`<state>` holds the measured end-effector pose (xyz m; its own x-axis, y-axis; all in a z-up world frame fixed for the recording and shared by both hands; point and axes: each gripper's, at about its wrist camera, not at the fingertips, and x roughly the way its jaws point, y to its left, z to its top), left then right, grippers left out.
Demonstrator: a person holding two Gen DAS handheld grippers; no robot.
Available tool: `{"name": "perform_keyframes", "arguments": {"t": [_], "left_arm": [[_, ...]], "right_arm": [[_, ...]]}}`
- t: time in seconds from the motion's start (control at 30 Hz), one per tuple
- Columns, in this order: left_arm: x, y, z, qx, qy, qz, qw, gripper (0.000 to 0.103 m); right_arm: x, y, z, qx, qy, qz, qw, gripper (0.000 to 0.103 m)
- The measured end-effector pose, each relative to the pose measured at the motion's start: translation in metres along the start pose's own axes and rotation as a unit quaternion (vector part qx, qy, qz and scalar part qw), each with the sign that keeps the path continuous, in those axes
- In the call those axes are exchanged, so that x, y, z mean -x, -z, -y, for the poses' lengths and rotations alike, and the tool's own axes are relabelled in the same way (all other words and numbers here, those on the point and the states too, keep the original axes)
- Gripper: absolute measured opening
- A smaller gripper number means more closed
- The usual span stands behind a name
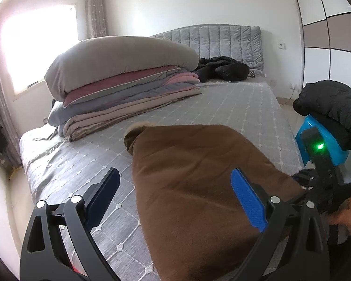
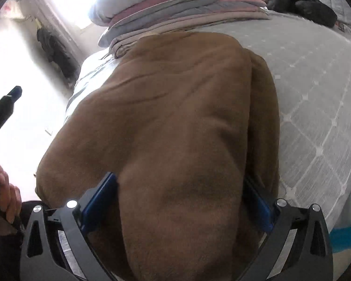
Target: Fold large clothes
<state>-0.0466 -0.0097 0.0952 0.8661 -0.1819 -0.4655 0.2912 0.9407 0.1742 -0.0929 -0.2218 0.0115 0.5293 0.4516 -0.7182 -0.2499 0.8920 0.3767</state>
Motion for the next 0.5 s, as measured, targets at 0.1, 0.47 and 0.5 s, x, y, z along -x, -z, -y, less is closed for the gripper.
{"name": "perform_keyframes", "arguments": {"t": [0.1, 0.47, 0.5], "left_arm": [[0.000, 0.000, 0.003, -0.003, 0.001, 0.002, 1.0000, 0.093], [-0.008, 0.002, 0.011, -0.007, 0.001, -0.019, 0.9998, 0.095], [-0.009, 0.002, 0.011, -0.005, 0.002, -0.021, 0.9998, 0.095]], "right_arm": [[0.002, 0.000, -0.001, 0.001, 0.005, 0.001, 1.000, 0.098], [0.022, -0.011, -0.007, 0.001, 0.015, 0.040, 0.999, 0.097], [0.031, -0.013, -0.010, 0.004, 0.023, 0.058, 0.998, 0.097]]}}
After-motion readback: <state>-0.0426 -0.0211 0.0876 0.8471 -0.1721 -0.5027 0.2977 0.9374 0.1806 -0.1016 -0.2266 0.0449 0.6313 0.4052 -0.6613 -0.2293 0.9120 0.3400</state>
